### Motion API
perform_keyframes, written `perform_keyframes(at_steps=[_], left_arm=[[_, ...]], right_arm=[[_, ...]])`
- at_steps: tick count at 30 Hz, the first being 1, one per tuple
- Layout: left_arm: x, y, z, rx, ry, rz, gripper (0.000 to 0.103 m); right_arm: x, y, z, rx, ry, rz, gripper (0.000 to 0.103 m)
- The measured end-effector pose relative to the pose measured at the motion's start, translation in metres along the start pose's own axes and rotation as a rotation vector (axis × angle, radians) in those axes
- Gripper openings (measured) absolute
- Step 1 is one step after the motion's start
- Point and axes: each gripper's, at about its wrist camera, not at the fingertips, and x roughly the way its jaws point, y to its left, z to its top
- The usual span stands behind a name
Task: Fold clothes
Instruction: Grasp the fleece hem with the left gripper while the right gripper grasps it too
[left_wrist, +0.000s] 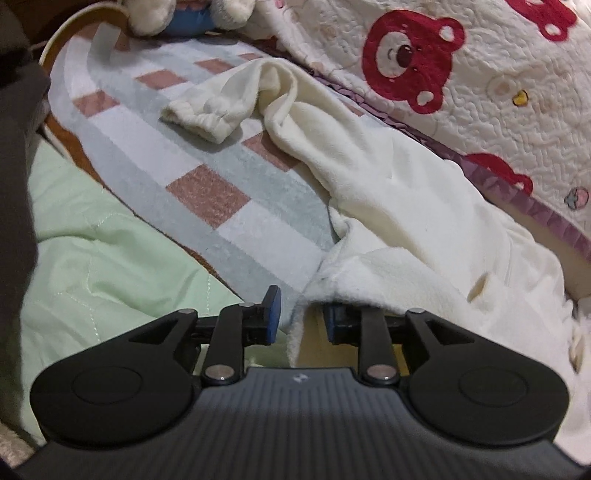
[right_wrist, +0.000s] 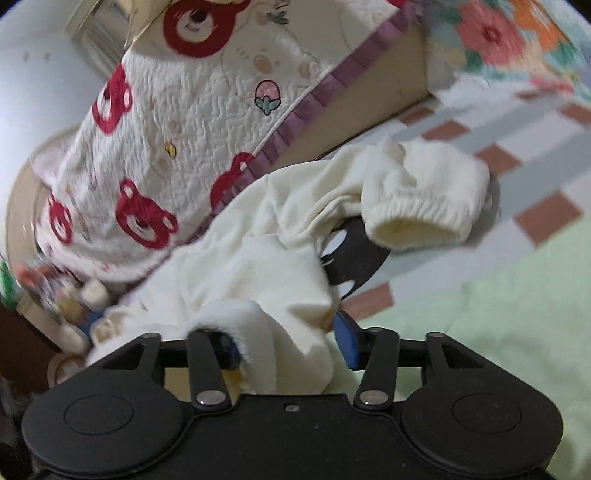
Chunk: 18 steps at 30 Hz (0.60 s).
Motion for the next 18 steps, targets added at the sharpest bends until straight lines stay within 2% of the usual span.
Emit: perform_keyframes(at_steps=[3, 7, 8, 11, 14, 16, 18], left_arm=[[0.002, 0.003, 0.000, -0.021, -0.004, -0.009, 0.024], [0.006, 0.002, -0.002, -0.022, -0.006, -0.007, 0.025], [0.008, 0.003, -0.002, -0.031, -0.002, -0.009, 0.026], [0.010, 0.004, -0.002, -0.037, -0.001, -0.005, 0.030], [0.009, 0.000, -0.004, -0.016, -0.013, 0.008, 0.035], [0.010, -0.003, -0.005, 0.003, -0.024, 0.031, 0.048], [0.010, -0.003, -0.006, 0.009, -0.031, 0.052, 0.050]], right_arm=[[-0.002, 0.003, -0.011, -0.019, 0.014, -0.007, 0.059], [-0.008, 0.006, -0.030, -0.059, 0.012, -0.011, 0.073], [-0.008, 0.006, -0.035, -0.090, 0.021, -0.007, 0.074], [-0.005, 0.009, -0.047, -0.202, 0.058, -0.029, 0.074], [-0.007, 0.016, -0.055, -0.301, 0.057, -0.024, 0.073], [-0.005, 0.021, -0.060, -0.369, 0.072, -0.023, 0.066], [-0.005, 0.026, -0.069, -0.448, 0.101, -0.028, 0.057]])
